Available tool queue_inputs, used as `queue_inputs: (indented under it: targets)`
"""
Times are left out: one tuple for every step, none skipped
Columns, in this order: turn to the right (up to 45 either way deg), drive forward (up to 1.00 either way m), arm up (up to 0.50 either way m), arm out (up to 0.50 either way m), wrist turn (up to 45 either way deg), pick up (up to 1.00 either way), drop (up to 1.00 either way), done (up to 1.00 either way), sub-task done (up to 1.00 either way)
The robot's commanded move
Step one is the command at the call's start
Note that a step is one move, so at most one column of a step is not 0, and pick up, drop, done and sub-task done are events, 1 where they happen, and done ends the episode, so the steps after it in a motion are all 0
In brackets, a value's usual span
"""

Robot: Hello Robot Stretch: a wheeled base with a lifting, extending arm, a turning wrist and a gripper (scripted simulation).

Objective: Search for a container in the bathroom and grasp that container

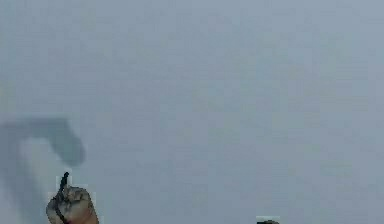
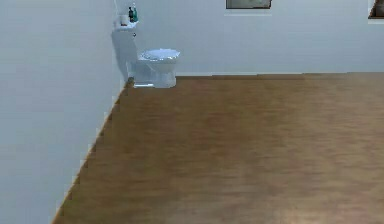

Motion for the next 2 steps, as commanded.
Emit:
queue_inputs:
  targets:
    - [-33.0, 0.00, 0.00, 0.00, 0.0, 0.00, 0.00, 0.00, 0.00]
    - [0.0, 0.05, 0.00, 0.00, 0.0, 0.00, 0.00, 0.00, 0.00]
